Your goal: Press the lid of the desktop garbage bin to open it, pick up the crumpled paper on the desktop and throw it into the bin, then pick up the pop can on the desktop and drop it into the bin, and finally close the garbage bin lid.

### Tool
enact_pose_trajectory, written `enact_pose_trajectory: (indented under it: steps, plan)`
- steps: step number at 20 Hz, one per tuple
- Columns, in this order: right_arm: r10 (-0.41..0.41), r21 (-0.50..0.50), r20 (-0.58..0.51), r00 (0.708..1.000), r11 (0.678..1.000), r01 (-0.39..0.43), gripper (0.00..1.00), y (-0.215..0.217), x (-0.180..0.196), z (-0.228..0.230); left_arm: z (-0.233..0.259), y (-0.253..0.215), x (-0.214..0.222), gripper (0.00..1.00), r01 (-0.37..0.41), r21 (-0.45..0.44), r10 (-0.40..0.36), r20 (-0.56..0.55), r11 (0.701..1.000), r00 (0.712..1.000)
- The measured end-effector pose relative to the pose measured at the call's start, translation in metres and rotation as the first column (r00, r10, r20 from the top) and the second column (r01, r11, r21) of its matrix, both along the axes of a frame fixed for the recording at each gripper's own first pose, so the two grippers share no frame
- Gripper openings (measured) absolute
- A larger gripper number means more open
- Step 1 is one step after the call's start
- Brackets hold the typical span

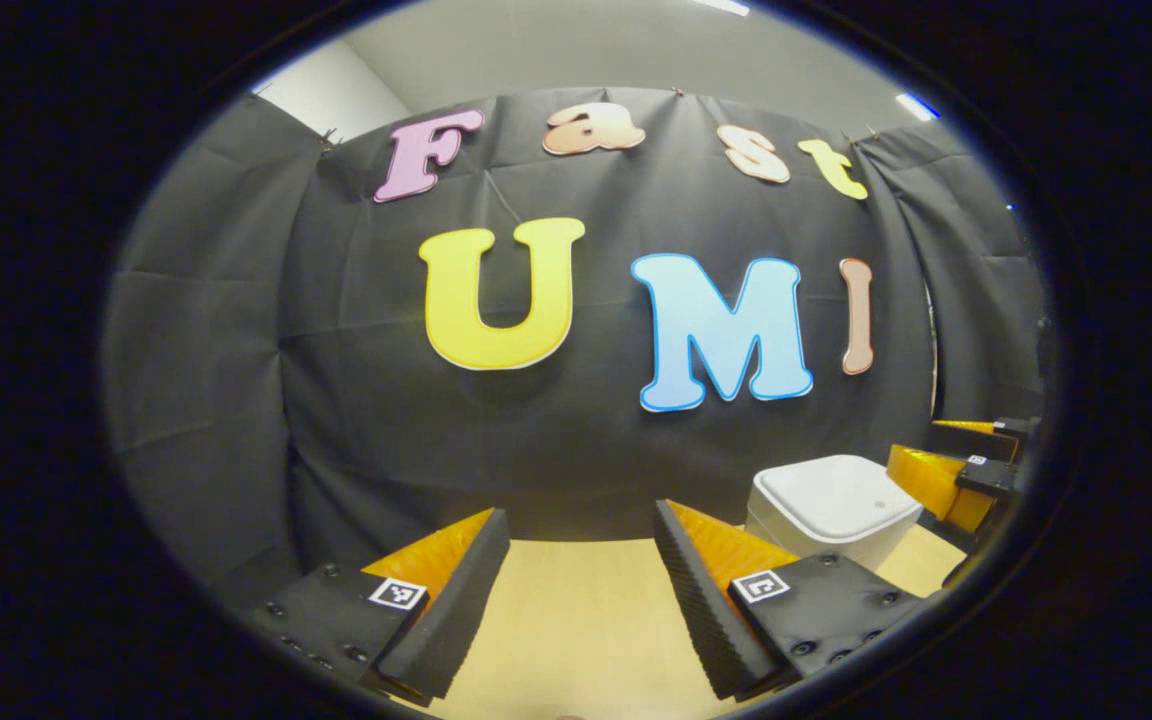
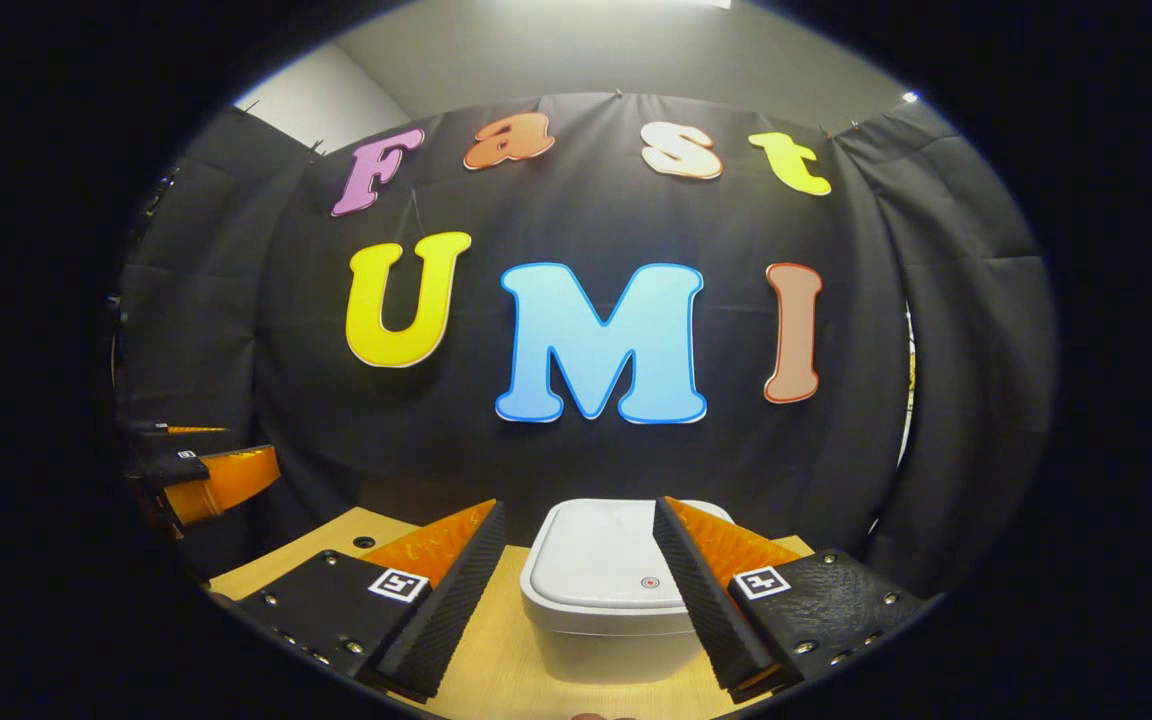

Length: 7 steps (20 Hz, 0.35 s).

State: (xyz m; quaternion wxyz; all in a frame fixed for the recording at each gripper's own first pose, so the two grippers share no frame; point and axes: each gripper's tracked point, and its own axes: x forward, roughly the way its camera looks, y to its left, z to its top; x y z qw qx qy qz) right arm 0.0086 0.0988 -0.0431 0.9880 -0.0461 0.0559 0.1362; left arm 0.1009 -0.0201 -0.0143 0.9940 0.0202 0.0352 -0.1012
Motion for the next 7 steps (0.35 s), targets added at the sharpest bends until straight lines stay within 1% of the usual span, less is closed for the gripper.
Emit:
enact_pose_trajectory:
  steps: [3, 7]
  plan:
    - [-0.011, -0.006, 0.035, 0.999, 1.000, 0.012, 0.95, 0.002, -0.014, 0.011, 0.007, -0.004, -0.013, 0.97, 0.020, -0.026, -0.020, 0.020, 0.999, 1.000]
    - [-0.054, 0.011, 0.041, 0.998, 0.998, 0.054, 0.95, -0.002, -0.028, 0.015, 0.017, -0.013, -0.021, 0.97, 0.066, -0.026, -0.065, 0.050, 0.997, 0.997]
